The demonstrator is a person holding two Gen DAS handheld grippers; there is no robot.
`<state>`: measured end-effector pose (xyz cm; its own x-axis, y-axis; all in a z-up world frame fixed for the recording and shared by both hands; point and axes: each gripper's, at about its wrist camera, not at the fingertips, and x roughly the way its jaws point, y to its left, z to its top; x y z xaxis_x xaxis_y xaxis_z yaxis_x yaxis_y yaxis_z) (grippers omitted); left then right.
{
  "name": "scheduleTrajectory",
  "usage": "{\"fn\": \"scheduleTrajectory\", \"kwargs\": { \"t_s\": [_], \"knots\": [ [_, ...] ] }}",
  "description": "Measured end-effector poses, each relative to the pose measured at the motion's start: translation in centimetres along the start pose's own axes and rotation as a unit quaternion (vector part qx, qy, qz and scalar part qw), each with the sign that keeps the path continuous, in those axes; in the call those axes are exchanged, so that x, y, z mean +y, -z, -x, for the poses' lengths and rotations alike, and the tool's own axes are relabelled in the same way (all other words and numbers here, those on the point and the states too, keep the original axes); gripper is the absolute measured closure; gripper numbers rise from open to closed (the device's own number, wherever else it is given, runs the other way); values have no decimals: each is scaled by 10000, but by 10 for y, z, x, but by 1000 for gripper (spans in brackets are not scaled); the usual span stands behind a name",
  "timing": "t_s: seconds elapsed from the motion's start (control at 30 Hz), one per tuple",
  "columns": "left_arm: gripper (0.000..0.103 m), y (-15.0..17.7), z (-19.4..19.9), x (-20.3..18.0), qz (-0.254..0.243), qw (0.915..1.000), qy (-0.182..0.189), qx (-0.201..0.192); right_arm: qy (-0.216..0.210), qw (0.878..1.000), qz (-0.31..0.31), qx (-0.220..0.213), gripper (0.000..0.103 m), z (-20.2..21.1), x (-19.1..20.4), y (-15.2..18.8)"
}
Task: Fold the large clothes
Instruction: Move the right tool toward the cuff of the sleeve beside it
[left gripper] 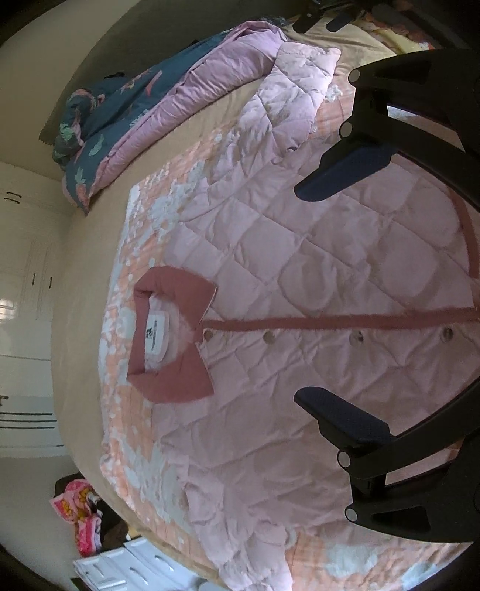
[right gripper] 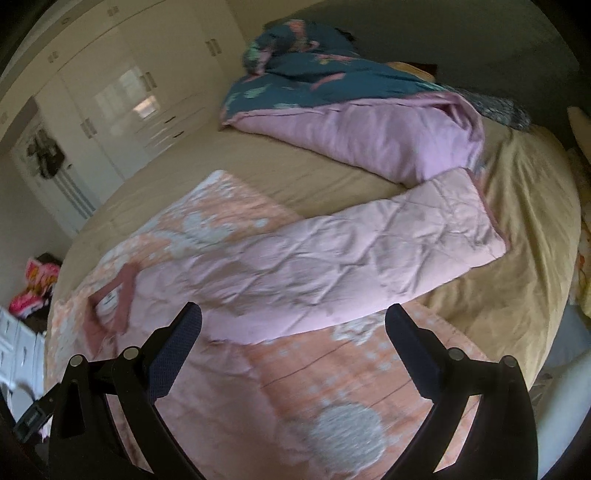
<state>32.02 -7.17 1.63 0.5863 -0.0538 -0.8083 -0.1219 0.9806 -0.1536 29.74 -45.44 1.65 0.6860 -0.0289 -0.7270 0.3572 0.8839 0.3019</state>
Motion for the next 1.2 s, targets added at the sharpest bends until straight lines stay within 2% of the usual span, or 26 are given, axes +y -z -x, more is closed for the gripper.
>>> {"fn": "scheduleTrajectory", "kwargs": {
  "t_s": [0.37,0.83,1.2],
  "knots": [
    [9,0,-46,-25,-157,9994,-86,303,394,9982,-430,119,4,-36,-54,-8],
    [9,-3,-80,-62,-533,9972,-15,522,755,9901,-1150,290,4,-77,-119,-11],
    [9,-3,-101,-81,-739,9948,63,704,729,9806,-1754,488,4,-119,-162,-13]
  ]
}}
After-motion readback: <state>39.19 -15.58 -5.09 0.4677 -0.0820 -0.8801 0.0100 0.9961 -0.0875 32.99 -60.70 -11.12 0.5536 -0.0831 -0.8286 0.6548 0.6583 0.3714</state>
